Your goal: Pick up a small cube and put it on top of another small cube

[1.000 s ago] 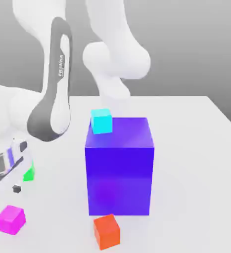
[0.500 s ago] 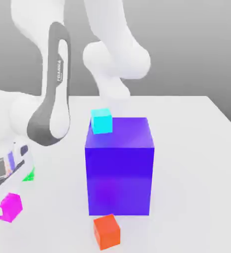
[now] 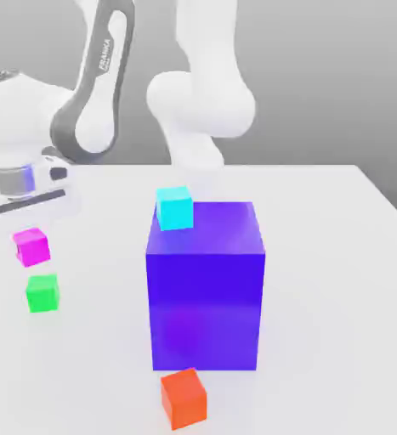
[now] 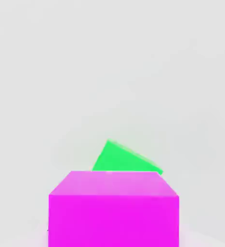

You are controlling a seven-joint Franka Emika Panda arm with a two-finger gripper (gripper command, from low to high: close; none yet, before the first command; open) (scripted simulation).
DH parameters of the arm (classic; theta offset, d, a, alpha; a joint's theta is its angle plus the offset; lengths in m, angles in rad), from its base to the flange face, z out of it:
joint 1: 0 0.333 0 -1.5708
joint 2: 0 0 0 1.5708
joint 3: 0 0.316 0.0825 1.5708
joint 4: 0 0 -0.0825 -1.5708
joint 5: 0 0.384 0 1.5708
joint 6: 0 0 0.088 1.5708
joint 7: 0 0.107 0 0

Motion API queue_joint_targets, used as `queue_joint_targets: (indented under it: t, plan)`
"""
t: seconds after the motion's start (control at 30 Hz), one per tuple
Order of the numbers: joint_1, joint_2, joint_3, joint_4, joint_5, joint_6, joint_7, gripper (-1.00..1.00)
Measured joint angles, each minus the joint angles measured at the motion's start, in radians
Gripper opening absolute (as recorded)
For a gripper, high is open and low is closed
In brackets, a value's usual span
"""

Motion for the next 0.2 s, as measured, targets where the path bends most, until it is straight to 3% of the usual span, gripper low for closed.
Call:
queue_joint_targets:
  t: [0.1, 0.13, 0.2]
  plan:
    - [0.0, 0.105, 0.014, 0.003, 0.058, 0.101, -0.04, -1.0]
    - [-0.004, 0.132, 0.022, 0.005, 0.075, 0.126, -0.052, 1.0]
    - [-0.004, 0.132, 0.022, 0.005, 0.075, 0.126, -0.052, 1.0]
